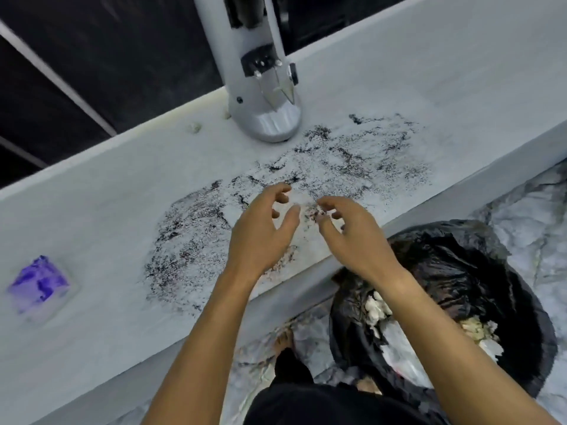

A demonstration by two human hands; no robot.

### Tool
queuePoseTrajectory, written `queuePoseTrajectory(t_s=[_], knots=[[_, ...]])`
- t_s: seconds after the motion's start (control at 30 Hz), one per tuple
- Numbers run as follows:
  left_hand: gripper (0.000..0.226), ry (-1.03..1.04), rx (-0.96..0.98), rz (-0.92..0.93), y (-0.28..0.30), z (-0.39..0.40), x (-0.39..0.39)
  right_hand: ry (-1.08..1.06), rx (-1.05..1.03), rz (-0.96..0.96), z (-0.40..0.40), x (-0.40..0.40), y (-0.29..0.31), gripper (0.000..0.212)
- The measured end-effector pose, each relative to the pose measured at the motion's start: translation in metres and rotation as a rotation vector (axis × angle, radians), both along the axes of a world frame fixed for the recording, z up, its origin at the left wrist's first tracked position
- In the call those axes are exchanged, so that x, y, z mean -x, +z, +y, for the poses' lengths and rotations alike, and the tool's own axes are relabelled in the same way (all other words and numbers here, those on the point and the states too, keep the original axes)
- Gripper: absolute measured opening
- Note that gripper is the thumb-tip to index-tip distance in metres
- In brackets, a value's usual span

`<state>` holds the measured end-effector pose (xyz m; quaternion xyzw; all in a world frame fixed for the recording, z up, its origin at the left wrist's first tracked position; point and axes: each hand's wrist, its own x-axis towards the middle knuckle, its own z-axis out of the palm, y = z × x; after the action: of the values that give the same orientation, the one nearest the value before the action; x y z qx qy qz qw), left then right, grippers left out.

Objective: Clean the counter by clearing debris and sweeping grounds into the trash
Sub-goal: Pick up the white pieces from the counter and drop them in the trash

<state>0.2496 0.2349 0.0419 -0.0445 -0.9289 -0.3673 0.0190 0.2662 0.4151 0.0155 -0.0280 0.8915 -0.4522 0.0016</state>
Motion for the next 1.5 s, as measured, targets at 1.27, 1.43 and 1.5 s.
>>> queuePoseTrajectory(t_s=[1.27,1.43,1.5], knots=[[0.029,0.162,0.402,0.141,-0.133,-0.243,0.367,0.144,-1.109,0.031,-0.297,0.397,-0.047,0.032],[0.028,0.186,0.331,0.176,-0.131,-0.248,0.360,-0.003,-0.584,-0.066,-0.295,0.375,-0.054,0.017],[0.035,0.177,0.173,0.070,-0.118,-0.250,0.350,-0.020,-0.261,0.051,-0.294,0.357,-0.045,0.030]])
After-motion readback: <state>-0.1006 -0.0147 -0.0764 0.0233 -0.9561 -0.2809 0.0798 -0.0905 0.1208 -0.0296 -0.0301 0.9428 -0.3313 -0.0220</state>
